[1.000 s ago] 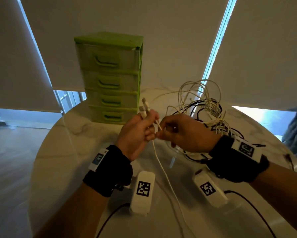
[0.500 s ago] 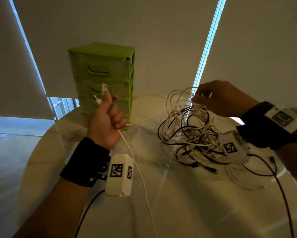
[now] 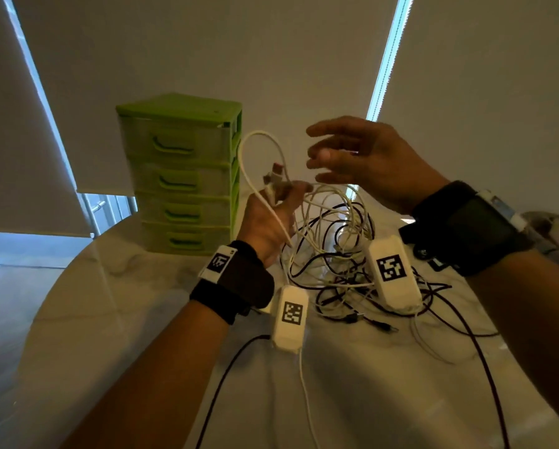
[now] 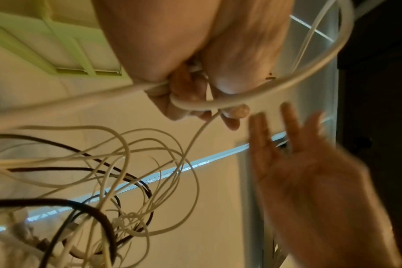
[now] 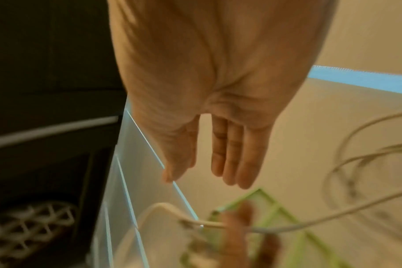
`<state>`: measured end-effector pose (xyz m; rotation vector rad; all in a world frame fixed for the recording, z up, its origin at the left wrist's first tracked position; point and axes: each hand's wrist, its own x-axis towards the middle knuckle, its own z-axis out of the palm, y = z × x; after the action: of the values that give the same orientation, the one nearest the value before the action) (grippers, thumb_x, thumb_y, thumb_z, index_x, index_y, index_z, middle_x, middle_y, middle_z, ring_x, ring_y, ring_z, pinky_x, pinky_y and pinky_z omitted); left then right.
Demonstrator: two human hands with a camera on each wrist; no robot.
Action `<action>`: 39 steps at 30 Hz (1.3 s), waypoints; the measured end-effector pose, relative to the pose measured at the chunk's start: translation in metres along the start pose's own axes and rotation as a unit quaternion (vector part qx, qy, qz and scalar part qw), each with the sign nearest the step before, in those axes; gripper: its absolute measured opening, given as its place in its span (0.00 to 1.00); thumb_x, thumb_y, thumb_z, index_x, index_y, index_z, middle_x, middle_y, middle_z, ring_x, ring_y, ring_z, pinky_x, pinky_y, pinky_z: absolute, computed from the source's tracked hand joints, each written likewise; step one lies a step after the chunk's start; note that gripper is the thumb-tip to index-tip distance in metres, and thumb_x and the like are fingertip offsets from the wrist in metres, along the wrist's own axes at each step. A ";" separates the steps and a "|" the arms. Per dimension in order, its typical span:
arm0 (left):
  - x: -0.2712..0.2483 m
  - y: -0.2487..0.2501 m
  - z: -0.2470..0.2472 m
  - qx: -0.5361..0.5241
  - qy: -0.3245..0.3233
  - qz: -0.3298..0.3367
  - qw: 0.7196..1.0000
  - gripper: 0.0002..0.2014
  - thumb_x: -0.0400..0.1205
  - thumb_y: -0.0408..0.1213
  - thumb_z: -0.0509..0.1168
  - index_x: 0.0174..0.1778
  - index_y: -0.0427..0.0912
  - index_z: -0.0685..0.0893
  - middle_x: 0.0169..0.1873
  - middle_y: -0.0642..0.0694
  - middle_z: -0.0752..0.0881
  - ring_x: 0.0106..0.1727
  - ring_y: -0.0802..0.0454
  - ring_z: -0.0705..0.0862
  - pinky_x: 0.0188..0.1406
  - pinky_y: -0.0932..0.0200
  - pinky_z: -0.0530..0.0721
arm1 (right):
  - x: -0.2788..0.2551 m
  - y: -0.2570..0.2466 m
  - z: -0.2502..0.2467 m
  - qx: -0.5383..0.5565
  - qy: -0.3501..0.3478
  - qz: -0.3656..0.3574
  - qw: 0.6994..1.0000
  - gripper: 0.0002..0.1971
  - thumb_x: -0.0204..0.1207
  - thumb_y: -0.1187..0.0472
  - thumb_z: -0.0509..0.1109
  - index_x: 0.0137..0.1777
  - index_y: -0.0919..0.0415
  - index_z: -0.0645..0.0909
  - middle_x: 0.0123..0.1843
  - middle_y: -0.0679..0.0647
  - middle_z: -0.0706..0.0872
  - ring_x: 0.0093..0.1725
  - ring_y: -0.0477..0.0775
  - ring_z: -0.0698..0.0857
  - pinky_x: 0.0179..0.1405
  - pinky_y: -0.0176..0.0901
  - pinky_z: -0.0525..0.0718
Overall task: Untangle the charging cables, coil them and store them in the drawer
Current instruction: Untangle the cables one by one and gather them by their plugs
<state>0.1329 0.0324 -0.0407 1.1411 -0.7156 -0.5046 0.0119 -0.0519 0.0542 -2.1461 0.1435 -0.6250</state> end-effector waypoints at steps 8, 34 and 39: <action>0.010 0.027 -0.023 -0.095 -0.019 0.105 0.990 0.11 0.76 0.49 0.66 0.41 0.46 0.87 0.32 0.52 0.82 0.22 0.59 0.63 0.19 0.64 0.53 | 0.003 0.099 -0.001 -0.395 -0.046 0.105 0.911 0.17 0.81 0.54 0.68 0.69 0.53 0.81 0.62 0.54 0.83 0.63 0.55 0.81 0.59 0.39 0.75; 0.055 0.013 -0.004 0.094 0.007 0.070 0.993 0.02 0.77 0.30 0.73 0.39 0.37 0.89 0.35 0.42 0.89 0.22 0.64 0.78 0.22 0.72 0.73 | -0.004 0.088 -0.007 -0.501 -0.028 -0.012 0.865 0.46 0.74 0.59 0.73 0.85 0.46 0.48 0.75 0.57 0.71 0.56 0.53 0.78 0.57 0.47 0.79; 0.062 0.038 -0.025 0.077 0.044 0.072 0.993 0.03 0.78 0.35 0.72 0.44 0.39 0.89 0.37 0.42 0.87 0.16 0.64 0.68 0.15 0.72 0.65 | -0.004 0.117 -0.045 -0.581 0.004 0.015 0.813 0.26 0.82 0.65 0.59 0.79 0.48 0.68 0.61 0.56 0.85 0.59 0.59 0.77 0.52 0.51 0.76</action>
<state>0.1932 0.0188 0.0045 1.2381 -0.7640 -0.2784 0.0006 -0.1543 -0.0164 -3.3018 0.7211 -0.5816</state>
